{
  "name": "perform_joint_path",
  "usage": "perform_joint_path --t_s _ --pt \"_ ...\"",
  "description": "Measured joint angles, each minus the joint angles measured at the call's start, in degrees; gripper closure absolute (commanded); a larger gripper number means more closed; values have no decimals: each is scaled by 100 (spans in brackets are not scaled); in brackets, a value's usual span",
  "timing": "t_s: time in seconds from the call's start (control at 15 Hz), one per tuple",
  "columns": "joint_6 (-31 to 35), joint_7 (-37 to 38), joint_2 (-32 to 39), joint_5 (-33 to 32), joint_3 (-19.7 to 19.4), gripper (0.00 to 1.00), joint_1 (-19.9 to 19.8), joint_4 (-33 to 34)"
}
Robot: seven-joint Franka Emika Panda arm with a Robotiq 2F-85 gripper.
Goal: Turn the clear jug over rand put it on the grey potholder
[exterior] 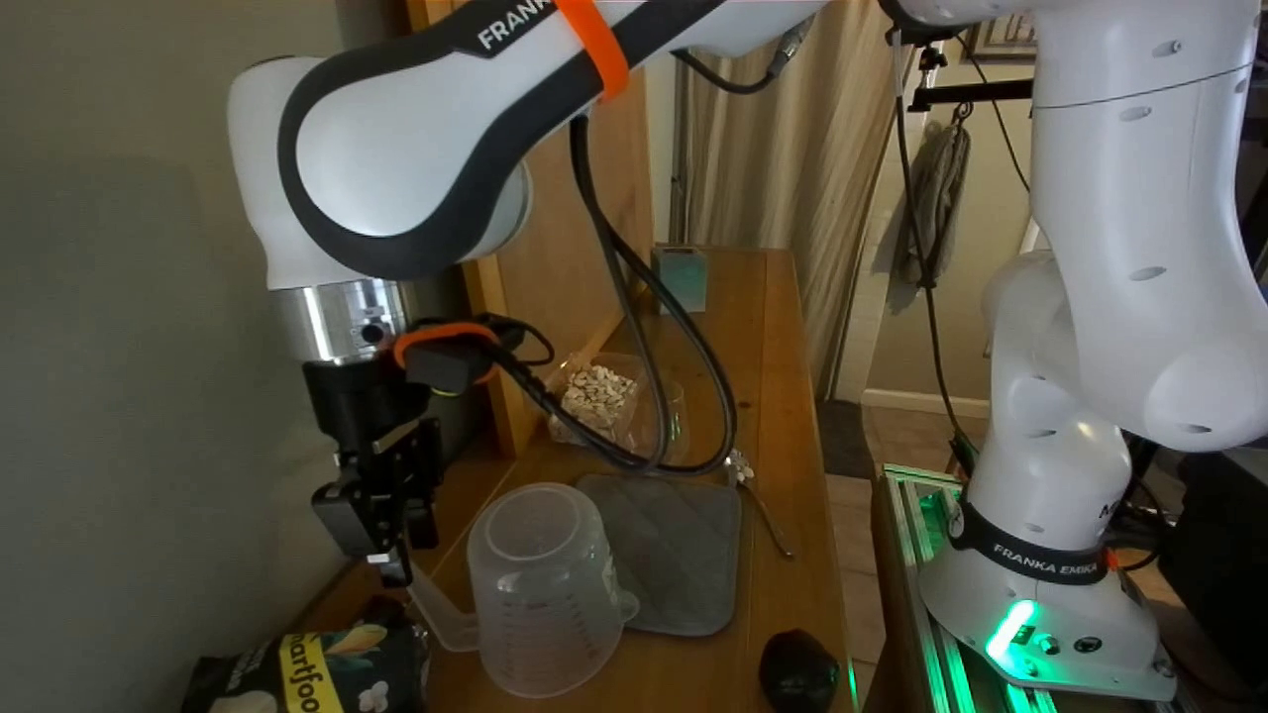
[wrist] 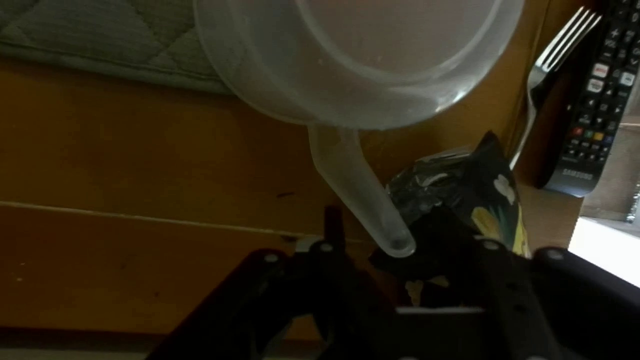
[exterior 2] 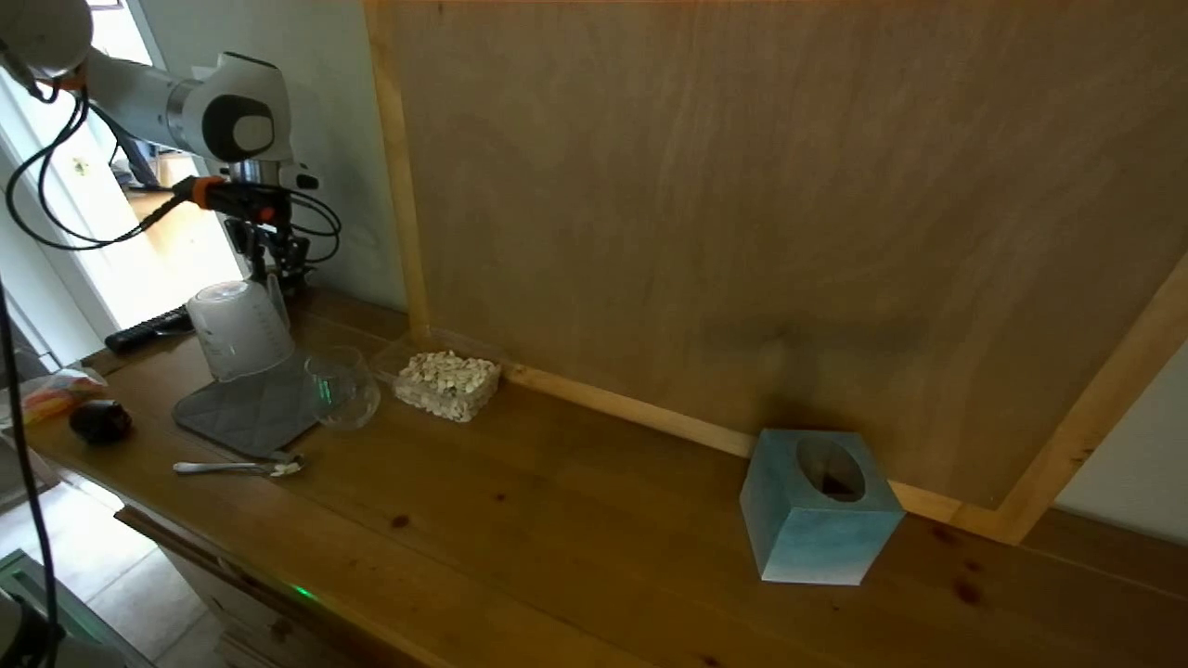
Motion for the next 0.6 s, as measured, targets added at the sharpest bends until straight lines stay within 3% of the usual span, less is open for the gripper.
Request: perform_joint_path --t_s 0.2,0.33,0.6 --pt "-51 0 38 0 0 100 0 4" --pt "-100 0 38 0 -2 95 -2 19" --pt "-215 0 25 0 -24 95 -10 88"
